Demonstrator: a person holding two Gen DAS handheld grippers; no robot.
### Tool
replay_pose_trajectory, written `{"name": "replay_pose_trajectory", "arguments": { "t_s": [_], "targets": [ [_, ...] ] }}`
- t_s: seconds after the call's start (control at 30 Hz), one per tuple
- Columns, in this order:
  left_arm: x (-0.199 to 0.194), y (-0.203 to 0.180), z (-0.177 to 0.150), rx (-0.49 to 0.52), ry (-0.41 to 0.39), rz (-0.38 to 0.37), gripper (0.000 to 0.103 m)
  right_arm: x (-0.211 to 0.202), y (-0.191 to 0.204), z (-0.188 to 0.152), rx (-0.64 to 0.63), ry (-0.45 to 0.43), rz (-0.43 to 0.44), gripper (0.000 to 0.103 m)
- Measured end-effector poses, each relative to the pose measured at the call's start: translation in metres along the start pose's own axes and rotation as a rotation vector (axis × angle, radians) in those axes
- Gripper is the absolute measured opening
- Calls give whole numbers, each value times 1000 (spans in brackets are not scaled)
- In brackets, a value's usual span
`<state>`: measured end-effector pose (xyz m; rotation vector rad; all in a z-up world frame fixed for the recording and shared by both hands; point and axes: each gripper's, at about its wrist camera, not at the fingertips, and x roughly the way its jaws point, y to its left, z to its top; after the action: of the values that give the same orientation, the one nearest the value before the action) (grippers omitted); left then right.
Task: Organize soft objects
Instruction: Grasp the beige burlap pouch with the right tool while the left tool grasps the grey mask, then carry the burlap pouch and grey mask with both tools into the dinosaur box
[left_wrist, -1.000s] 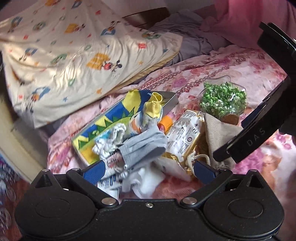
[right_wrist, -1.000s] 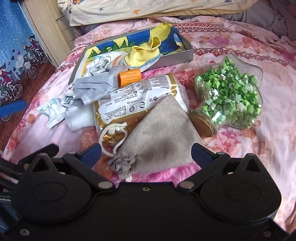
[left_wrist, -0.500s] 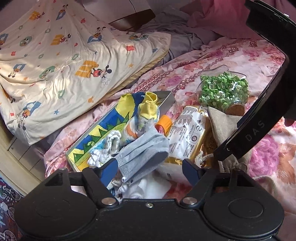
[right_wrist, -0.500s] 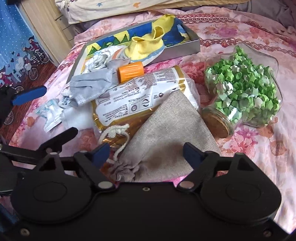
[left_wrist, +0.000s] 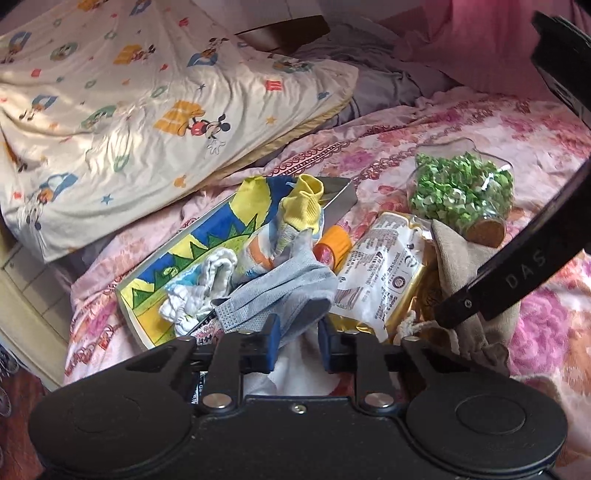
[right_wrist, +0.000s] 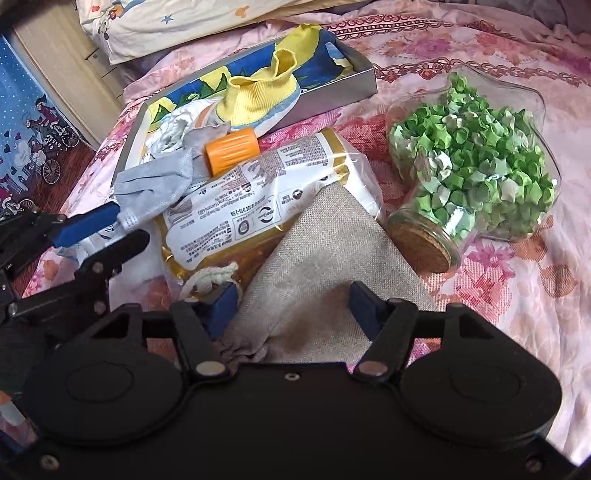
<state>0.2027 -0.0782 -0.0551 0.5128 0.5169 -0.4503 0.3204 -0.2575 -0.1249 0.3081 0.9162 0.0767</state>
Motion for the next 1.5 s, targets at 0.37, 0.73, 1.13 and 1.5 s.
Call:
{"name": "replay_pose_trajectory", "arguments": {
  "t_s": [0.37,0.73,1.13,1.5],
  "targets": [
    [-9,6,4,-73,-31,-4,7,8,-1,-4,32,2,19,26],
    [-28,12,11,-140,-89,-9,0,11,2,-11,17,-1,16,6],
    [-52,26,19,-279,-165,-21,0,-44,17,-14,-21,-192,107,4],
    [-52,72,26,-480,-202,-29,0,-95,19,11,-103,-401,137,4]
  ]
}}
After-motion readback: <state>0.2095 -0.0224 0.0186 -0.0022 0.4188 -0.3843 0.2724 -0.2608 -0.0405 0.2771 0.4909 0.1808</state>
